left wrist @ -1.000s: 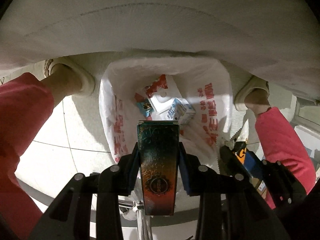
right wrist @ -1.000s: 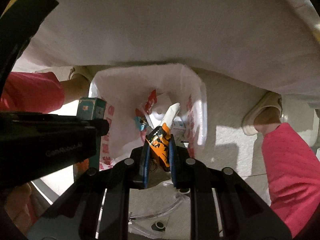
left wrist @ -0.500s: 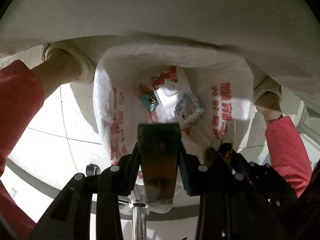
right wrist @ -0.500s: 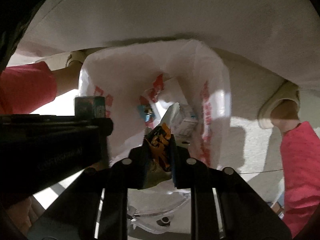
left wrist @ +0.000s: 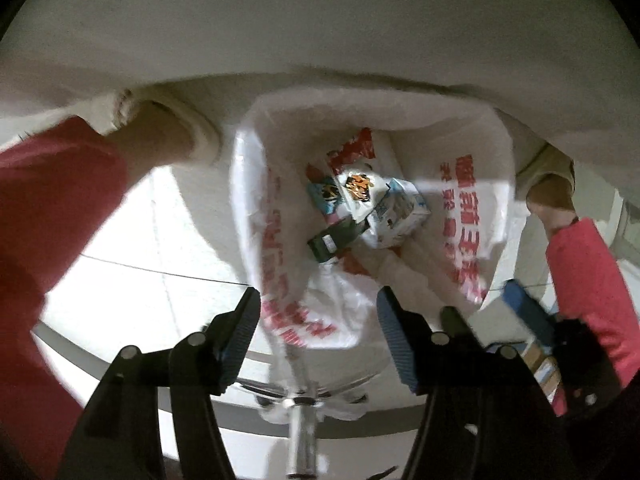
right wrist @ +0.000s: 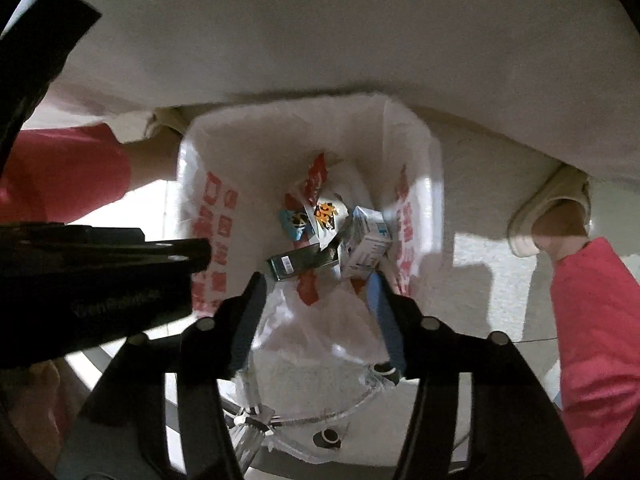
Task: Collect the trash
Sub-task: 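Open both tools to drop box and sachet into the plastic bag, then move both tools back over the white packets on the bed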
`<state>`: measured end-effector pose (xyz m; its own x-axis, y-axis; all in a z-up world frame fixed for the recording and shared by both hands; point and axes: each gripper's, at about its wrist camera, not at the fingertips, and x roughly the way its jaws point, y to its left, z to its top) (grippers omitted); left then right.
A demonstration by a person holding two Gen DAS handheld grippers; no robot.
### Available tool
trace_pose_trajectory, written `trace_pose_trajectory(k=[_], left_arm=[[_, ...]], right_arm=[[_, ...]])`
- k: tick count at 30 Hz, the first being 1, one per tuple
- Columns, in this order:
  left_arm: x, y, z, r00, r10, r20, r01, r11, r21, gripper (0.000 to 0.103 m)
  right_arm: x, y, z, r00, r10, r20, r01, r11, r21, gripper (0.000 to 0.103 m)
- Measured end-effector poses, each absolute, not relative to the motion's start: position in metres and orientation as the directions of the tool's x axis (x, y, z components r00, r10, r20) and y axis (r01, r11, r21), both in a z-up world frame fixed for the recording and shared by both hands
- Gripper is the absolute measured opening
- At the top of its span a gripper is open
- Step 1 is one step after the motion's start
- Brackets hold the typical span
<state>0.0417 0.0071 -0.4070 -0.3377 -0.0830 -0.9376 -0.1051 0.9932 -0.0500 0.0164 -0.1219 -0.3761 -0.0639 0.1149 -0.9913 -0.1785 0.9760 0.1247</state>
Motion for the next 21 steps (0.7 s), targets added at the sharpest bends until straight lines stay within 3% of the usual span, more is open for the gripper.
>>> trace_pose_trajectory(k=[4, 7, 10, 14, 17, 21], left_arm=[[0.031, 0.013, -0.353, -0.274, -0.097, -0.957, -0.039, 0.995, -0.09, 0.061], [0.034, 0.024, -0.305, -0.21, -0.092, -0.973, 0.015, 0.995, -0.098, 0.068], [0.051, 0.036, -0.257, -0.13, -0.084, -0.988, 0.062, 0.994, -0.093, 0.071], [0.088, 0.055, -0.183, 0.02, -0.104, -0.994, 0.108, 0.989, -0.101, 0.086], [0.121, 0.074, -0.138, 0.08, -0.159, -0.984, 0.08, 0.985, -0.153, 0.088], [0.16, 0.093, -0.09, 0.157, -0.128, -0.979, 0.049, 0.991, -0.122, 0.088]], right_arm=[[0.003, -0.133, -0.32, 0.015, 0.18, -0.984, -0.153, 0.973, 0.175, 0.064], [0.003, -0.143, -0.269, 0.091, 0.213, -0.973, -0.132, 0.971, 0.2, 0.074], [0.014, -0.147, -0.213, 0.219, 0.22, -0.951, -0.125, 0.972, 0.197, 0.075], [0.036, -0.138, -0.143, 0.369, 0.188, -0.91, -0.187, 0.974, 0.126, 0.081], [0.061, -0.133, -0.098, 0.449, 0.206, -0.869, -0.211, 0.97, 0.121, 0.085], [0.092, -0.134, -0.049, 0.544, 0.173, -0.821, -0.209, 0.976, 0.068, 0.087]])
